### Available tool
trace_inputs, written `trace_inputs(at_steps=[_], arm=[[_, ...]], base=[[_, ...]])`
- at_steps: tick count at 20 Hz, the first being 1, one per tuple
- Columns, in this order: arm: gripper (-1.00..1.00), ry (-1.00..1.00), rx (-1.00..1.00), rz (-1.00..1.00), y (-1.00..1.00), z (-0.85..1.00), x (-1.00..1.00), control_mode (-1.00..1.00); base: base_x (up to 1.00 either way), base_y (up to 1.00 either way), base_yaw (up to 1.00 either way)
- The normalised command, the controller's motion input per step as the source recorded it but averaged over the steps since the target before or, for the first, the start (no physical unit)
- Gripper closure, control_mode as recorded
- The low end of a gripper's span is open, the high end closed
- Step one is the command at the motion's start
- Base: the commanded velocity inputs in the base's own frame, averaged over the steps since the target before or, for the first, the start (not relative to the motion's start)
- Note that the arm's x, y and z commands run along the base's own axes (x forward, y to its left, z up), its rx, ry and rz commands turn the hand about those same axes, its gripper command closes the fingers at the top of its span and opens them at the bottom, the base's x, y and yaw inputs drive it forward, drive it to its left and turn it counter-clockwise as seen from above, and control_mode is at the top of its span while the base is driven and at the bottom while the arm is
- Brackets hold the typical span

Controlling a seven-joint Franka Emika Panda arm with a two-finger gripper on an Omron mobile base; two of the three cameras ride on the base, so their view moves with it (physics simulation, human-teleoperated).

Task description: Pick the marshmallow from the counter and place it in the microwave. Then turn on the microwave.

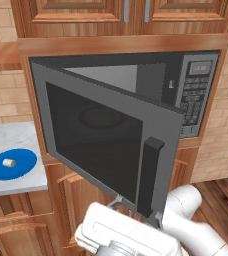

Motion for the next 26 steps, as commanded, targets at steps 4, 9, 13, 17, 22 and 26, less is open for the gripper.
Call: trace_inputs(at_steps=[4, 9, 13, 17, 22, 26], arm=[[-1.00, -0.10, -0.08, 0.12, -0.22, 0.00, -0.31, -1.00], [-1.00, -0.09, -0.07, 0.10, -0.28, 0.00, -0.21, -1.00], [-1.00, -0.07, -0.06, 0.08, -0.33, 0.09, -0.10, -1.00], [-1.00, -0.05, -0.03, 0.05, -0.33, 0.20, -0.13, -1.00], [-1.00, -0.03, -0.03, 0.03, -0.34, 0.19, -0.11, -1.00], [-1.00, -0.05, -0.05, 0.04, -0.36, 0.12, -0.06, -1.00]], base=[[0.00, 0.00, 0.00], [0.00, 0.00, 0.00], [0.00, 0.00, 0.00], [0.00, 0.00, 0.00], [0.00, 0.00, 0.00], [0.00, 0.00, 0.00]])
